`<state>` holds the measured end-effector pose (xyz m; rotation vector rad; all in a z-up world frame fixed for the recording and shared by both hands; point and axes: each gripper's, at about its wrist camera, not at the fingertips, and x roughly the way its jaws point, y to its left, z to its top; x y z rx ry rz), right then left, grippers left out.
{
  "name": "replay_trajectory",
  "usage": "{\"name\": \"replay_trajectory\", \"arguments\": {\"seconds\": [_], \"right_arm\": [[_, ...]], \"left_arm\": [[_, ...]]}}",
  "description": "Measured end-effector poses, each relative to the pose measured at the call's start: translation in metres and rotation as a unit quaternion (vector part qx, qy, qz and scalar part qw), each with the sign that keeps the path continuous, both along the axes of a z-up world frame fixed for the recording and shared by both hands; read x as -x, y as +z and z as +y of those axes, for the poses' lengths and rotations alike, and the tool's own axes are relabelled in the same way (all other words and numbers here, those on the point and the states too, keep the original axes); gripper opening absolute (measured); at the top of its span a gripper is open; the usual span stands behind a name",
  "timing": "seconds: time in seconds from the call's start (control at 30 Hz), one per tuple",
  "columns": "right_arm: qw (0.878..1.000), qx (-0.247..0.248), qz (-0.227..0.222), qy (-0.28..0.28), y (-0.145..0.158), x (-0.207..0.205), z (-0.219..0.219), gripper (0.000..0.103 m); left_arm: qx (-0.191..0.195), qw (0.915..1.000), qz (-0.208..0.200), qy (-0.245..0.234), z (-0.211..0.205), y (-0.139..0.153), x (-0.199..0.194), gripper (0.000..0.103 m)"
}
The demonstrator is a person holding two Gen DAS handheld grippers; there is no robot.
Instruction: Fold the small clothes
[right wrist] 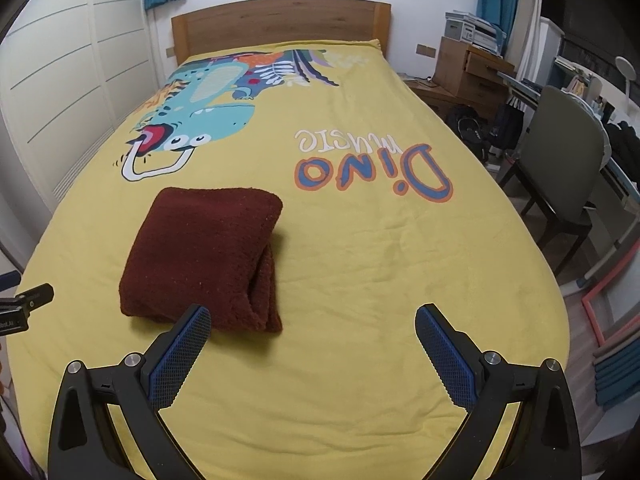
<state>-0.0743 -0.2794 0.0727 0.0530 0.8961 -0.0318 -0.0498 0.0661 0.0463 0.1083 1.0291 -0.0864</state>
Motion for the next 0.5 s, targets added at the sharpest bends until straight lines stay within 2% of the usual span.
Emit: {"name": "replay_trajectory", "arguments": {"seconds": [0.27,0.4,0.5], "right_arm": [[1.0,-0.003,0.003,0.0,-0.0008,0.0014,-0.0013,0.102],[1.0,-0.005,0.008,0.0,-0.0025,0.0009,-0.0021,0.102],[1.0,-0.005,0.009,0.0,-0.0033,0.0021,-0.0023,0.102]], "left_arm": [[0.0,1.0,0.001,0.0,0.0001,0.0009,-0.0008,0.102],[-0.018,0.9998,-0.004,-0.004,-0.001,0.0013,-0.001,0.102],[-0.015,0.9999,-0.003,-0.005,-0.0007,0.0003,0.0001,0.102]]}}
